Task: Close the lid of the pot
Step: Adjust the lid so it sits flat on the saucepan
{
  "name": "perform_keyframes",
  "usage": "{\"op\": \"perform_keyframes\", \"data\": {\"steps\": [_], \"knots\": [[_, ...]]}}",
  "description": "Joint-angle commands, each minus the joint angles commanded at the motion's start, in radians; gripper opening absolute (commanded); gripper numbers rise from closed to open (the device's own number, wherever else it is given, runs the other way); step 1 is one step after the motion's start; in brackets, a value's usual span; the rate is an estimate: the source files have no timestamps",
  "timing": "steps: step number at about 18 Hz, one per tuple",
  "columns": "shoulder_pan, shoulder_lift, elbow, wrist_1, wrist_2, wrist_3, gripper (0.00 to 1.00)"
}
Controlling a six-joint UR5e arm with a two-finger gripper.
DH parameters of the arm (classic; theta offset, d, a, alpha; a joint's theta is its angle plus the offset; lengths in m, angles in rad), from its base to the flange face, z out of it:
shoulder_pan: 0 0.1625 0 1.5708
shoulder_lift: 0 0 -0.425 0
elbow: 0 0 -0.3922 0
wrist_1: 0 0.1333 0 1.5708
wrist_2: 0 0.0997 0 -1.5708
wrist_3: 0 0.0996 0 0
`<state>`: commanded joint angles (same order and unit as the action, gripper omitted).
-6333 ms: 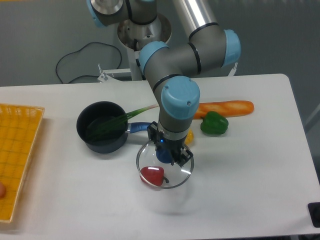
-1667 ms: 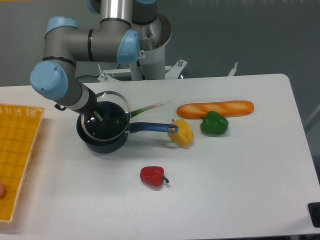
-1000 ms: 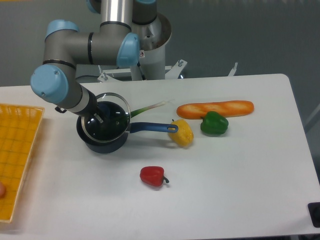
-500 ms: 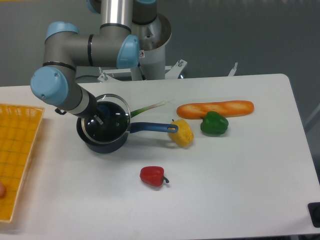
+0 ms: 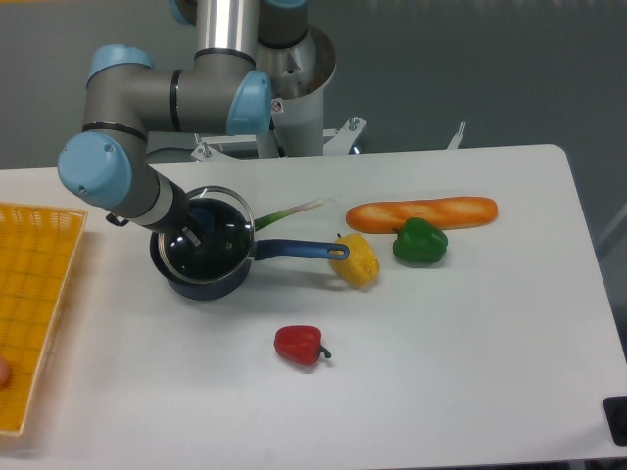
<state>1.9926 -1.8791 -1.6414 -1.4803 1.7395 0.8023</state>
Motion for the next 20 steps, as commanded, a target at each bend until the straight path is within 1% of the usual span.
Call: {"op": "perform_keyframes", "data": {"steps": [11,14,15,16,20], "knots": [[0.0,0.0,-0.005,-0.002,-0.002,-0.002,0.46],[-0.006,-0.008,-0.005,-0.002,0.0,-0.002,0.49],[-0.006,-0.008,-0.005,-0.002,0.0,-0.002,0.53],[-0.006,-0.008,-0.005,-0.002,0.0,-0.002,0.54],[-0.011,-0.008,-0.005,-0.002,-0.002,-0.002,0.57]]}}
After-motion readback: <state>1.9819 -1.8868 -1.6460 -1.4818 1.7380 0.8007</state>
